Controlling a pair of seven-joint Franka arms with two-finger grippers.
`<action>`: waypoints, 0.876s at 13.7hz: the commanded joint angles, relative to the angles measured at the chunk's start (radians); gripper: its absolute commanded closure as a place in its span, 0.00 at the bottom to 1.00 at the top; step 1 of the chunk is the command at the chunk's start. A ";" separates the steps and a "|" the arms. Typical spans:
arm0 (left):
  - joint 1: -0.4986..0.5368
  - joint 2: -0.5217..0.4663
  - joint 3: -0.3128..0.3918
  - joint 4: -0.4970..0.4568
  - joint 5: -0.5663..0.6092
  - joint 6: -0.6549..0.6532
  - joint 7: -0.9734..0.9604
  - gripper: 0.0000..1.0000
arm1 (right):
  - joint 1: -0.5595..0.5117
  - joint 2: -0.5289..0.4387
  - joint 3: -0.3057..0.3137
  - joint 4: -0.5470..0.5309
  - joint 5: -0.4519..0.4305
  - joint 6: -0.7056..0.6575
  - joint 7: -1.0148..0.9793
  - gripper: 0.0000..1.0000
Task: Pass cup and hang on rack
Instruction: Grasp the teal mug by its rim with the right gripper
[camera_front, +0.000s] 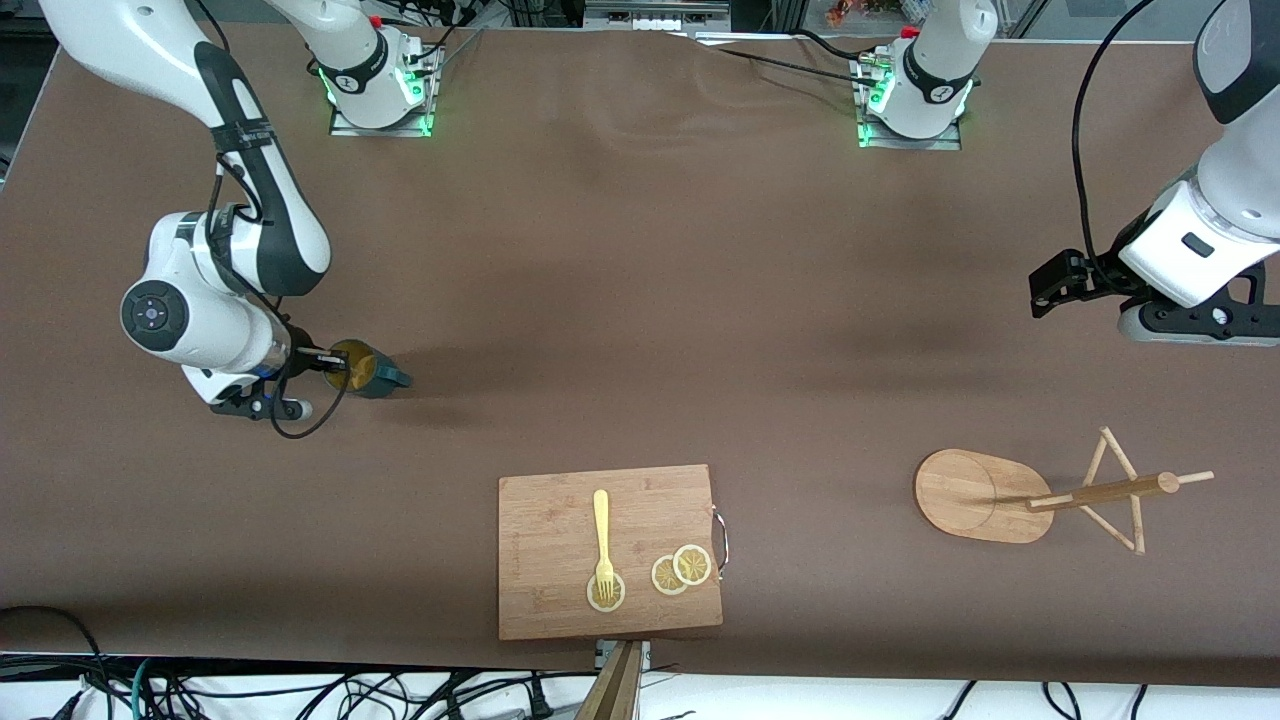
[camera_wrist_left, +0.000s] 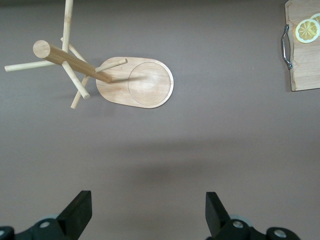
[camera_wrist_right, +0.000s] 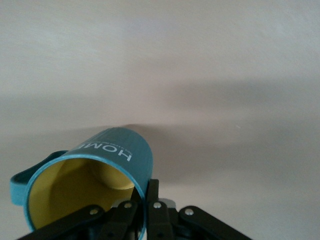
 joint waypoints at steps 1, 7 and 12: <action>-0.004 0.002 0.002 0.023 -0.018 -0.020 -0.003 0.00 | 0.067 -0.007 0.035 0.057 0.011 -0.007 0.107 1.00; -0.004 0.003 0.002 0.023 -0.018 -0.020 -0.002 0.00 | 0.389 0.109 0.034 0.296 0.010 -0.007 0.503 1.00; -0.005 0.003 0.002 0.023 -0.018 -0.018 -0.003 0.00 | 0.556 0.247 0.035 0.491 0.010 0.002 0.666 1.00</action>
